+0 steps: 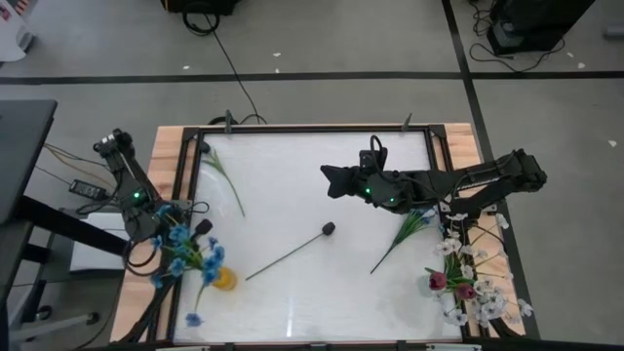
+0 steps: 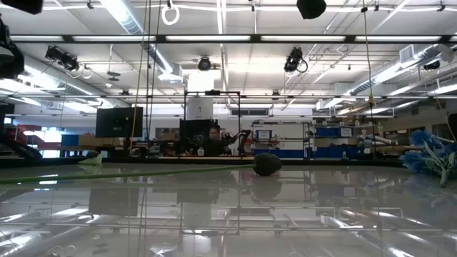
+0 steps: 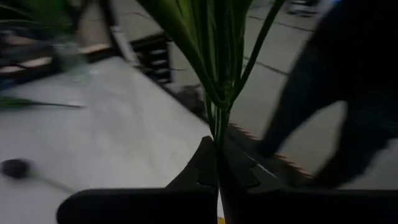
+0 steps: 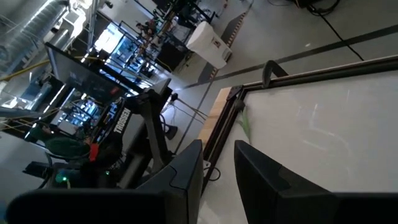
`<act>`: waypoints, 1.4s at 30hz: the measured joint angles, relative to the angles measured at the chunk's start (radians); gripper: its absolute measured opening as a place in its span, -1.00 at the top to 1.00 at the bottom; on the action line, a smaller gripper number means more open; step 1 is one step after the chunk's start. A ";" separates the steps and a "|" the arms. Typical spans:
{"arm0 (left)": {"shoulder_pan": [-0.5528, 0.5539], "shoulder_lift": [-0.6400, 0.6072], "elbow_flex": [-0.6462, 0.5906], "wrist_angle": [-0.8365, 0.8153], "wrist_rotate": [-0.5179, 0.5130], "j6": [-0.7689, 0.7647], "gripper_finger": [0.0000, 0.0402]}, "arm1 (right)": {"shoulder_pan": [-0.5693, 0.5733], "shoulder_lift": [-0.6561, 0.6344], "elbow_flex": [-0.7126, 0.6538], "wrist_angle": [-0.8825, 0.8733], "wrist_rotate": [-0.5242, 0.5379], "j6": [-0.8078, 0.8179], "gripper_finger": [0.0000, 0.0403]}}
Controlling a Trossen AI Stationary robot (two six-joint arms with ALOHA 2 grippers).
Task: Sort flowers into vase by color
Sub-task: Put the left blue flowers into the yellow vase
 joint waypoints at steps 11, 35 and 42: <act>0.050 0.007 0.000 -0.016 -0.147 -0.183 0.91 | -0.014 0.000 0.000 0.000 -0.002 -0.052 0.50; 0.048 0.063 0.195 -0.338 -0.230 -0.458 0.07 | -0.060 0.000 0.000 -0.039 -0.101 -0.137 0.26; 0.049 0.062 0.381 -0.653 -0.309 -0.611 0.15 | -0.065 0.000 0.000 -0.039 -0.113 -0.147 0.26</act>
